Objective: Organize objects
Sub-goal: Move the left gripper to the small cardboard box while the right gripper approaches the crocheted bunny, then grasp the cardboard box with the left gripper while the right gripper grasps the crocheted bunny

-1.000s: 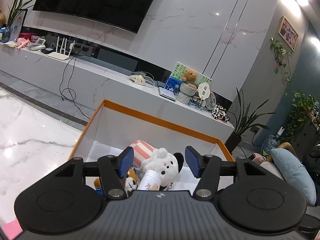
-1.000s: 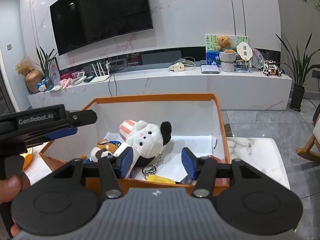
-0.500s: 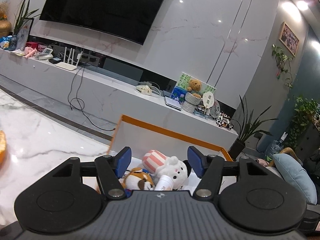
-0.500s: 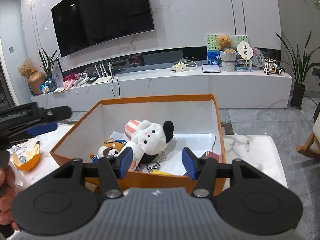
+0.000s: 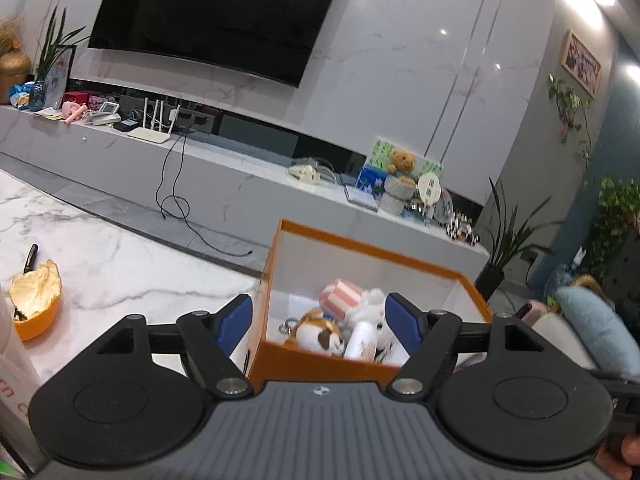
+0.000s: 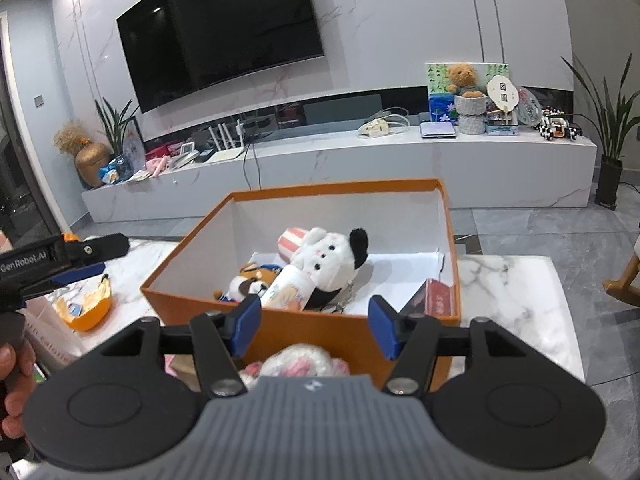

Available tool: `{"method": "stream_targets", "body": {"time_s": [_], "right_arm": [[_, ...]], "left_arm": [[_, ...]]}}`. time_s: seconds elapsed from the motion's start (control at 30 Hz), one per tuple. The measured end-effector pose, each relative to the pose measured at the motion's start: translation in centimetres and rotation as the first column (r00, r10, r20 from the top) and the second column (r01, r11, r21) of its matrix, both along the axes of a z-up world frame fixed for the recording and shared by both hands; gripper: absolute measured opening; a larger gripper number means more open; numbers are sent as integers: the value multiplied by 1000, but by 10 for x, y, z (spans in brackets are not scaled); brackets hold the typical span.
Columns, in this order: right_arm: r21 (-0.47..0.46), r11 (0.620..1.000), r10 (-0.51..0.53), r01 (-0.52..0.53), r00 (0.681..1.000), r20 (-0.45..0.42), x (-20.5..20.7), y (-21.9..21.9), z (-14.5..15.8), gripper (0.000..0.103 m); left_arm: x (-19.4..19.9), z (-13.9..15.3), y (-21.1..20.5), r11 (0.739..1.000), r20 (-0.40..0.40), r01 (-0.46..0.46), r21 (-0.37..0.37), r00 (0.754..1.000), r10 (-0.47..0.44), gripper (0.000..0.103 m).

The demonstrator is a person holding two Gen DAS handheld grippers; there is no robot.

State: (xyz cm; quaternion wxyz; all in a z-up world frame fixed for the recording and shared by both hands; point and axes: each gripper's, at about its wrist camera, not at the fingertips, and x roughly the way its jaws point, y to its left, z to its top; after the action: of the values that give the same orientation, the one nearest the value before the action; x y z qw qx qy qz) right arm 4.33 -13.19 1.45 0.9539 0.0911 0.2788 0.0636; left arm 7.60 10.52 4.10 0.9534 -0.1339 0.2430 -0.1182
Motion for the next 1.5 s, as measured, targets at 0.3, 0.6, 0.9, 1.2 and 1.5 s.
{"method": "stream_targets", "body": {"time_s": [0.3, 0.6, 0.9, 1.2, 1.5], "right_arm": [[-11, 1000, 19, -20, 998, -67, -2, 12, -14, 65], [12, 1000, 11, -10, 990, -140, 7, 20, -35, 65], [73, 997, -3, 18, 978, -208, 20, 23, -54, 65], [127, 991, -8, 40, 969, -246, 31, 22, -67, 69], [256, 963, -2, 80, 957, -290, 39, 15, -80, 70]], "left_arm": [[-1, -27, -14, 997, -107, 48, 58, 993, -42, 88], [3, -53, -37, 988, -180, 90, 123, 981, -67, 88], [8, -66, -47, 982, -217, 96, 161, 974, -60, 88], [18, -84, -53, 978, -277, 99, 182, 960, -46, 88], [24, -91, -48, 985, -308, 83, 150, 951, -33, 87]]}}
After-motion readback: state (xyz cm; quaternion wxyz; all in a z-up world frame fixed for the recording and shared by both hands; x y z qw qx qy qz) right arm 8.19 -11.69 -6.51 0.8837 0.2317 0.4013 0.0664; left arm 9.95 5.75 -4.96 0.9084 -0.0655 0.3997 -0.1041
